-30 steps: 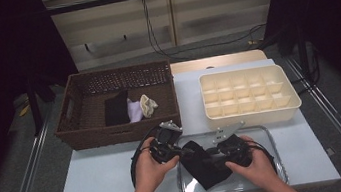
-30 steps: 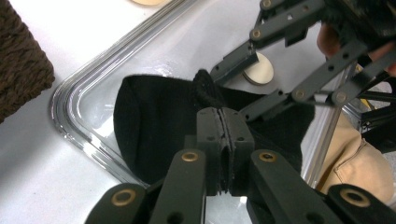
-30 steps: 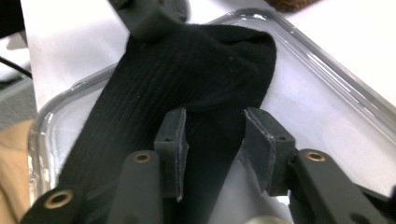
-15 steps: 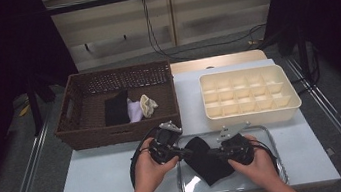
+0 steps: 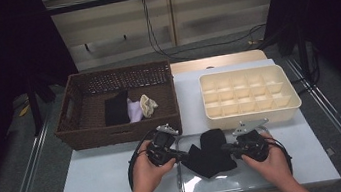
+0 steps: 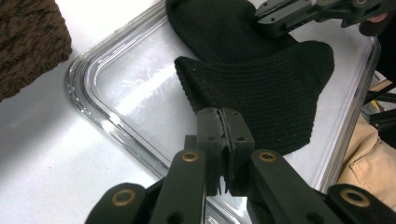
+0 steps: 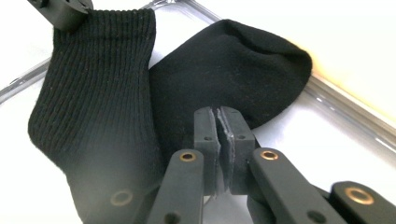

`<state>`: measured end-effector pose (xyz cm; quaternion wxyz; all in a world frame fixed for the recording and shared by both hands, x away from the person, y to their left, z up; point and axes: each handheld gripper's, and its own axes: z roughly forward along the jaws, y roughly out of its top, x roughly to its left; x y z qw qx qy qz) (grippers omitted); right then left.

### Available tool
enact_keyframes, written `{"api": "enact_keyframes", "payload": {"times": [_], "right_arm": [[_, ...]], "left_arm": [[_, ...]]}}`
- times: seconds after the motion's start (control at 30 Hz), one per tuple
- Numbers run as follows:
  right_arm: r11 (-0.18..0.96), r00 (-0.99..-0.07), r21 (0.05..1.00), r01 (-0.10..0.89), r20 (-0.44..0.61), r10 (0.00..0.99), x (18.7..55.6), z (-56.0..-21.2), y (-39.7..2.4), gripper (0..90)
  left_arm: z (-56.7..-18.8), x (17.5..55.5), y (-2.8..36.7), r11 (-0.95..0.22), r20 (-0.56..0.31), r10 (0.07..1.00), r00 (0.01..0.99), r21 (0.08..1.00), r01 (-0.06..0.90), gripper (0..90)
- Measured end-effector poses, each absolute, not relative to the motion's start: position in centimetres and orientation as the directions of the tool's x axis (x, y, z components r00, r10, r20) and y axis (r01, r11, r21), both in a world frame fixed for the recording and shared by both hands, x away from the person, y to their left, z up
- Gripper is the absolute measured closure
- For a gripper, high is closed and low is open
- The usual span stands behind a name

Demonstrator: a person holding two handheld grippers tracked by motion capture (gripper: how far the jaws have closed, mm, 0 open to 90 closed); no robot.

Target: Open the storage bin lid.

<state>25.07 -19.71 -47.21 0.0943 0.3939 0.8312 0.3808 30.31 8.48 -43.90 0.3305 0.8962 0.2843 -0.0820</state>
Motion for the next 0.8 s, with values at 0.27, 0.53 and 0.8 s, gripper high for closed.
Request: {"api": "enact_keyframes", "payload": {"times": [0.27, 0.53, 0.8], "right_arm": [[0.376, -0.69, 0.743, 0.555, 0.158, 0.706, 24.7, -45.9, -19.3, 69.3], [0.435, -0.759, 0.722, 0.538, 0.191, 0.622, 24.6, -46.4, -16.4, 61.8], [0.404, -0.751, 0.741, 0.537, 0.201, 0.629, 25.1, -46.3, -16.3, 87.4]], "left_arm": [[-43.8, 30.3, 8.1, -0.607, -0.338, 0.462, 0.82, 0.553, 0.57, 87.0], [-43.4, 30.9, 7.8, -0.617, -0.328, 0.454, 0.828, 0.555, 0.558, 87.0], [-42.4, 32.0, 7.3, -0.602, -0.317, 0.463, 0.828, 0.573, 0.556, 86.6]]}}
